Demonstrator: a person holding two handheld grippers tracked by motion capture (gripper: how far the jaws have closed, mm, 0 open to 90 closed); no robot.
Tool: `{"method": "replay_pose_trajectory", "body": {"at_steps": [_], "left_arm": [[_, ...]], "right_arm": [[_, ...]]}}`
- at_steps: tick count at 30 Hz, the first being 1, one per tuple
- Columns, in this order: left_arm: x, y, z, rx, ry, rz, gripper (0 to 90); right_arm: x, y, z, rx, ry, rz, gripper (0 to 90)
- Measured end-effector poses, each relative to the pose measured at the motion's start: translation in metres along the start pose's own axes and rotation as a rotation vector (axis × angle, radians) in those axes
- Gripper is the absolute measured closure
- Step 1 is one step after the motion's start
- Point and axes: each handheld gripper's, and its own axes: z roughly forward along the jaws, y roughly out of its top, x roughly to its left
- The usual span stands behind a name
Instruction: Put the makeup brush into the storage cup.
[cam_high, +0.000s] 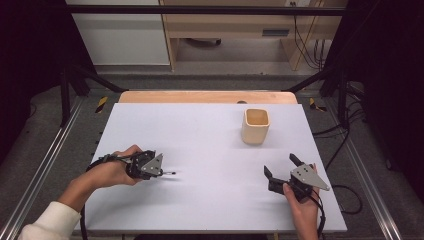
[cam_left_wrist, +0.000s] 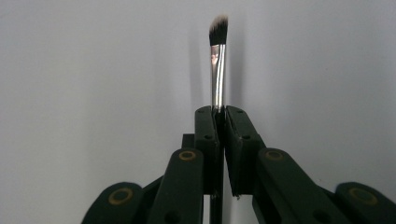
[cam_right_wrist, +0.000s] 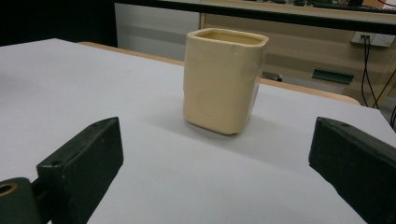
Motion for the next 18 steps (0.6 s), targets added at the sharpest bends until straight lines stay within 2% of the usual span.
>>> {"method": "replay_pose_trajectory", "body": {"at_steps": [7, 18], "left_arm": [[0.001, 0.003, -0.005, -0.010, 0.009, -0.001, 84.2], [0.004, 0.001, -0.013, -0.050, 0.033, -0.032, 84.2]], "right_arm": [[0.000, 0.000, 0.000, -0.003, -0.001, 0.001, 3.3], [0.000, 0.000, 0.000, -0.003, 0.001, 0.003, 3.3]]}}
